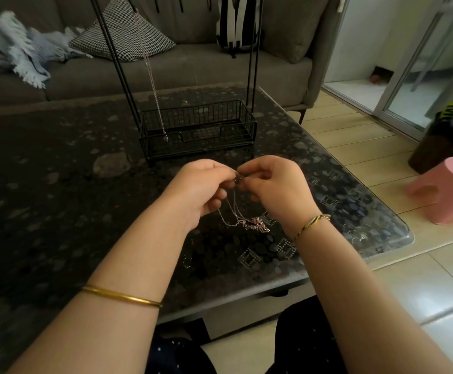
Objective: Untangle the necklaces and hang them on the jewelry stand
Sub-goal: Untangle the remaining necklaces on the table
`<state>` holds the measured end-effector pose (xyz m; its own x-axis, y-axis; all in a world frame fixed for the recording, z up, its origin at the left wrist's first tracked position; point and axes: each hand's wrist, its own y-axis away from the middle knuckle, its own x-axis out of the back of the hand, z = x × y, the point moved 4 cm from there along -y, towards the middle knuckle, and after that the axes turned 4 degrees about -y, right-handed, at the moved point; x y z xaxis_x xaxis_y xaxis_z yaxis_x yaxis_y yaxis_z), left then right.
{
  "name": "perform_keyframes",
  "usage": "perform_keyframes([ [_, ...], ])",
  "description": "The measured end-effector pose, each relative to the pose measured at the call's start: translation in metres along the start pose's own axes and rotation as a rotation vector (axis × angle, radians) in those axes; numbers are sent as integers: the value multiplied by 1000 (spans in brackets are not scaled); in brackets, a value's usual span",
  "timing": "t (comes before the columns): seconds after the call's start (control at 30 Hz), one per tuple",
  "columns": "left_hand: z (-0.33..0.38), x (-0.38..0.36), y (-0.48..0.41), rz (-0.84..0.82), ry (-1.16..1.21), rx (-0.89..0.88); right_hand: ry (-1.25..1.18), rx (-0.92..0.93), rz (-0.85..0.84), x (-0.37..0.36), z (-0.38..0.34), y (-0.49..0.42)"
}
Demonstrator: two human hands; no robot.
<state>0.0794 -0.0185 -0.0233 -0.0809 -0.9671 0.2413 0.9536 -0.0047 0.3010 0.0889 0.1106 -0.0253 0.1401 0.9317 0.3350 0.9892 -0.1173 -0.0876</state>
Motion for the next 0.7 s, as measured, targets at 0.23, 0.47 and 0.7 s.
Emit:
perform_keyframes([
  [0.23,1,0,-1,-54,-32,-18,83,33,17,2,-3,-1],
  [0.47,2,-2,1,-47,-124,-61,49,-4,81,6,-3,-1],
  [0.7,4,-3,1,-25,-103,-84,-246,-158,67,10,-3,2],
])
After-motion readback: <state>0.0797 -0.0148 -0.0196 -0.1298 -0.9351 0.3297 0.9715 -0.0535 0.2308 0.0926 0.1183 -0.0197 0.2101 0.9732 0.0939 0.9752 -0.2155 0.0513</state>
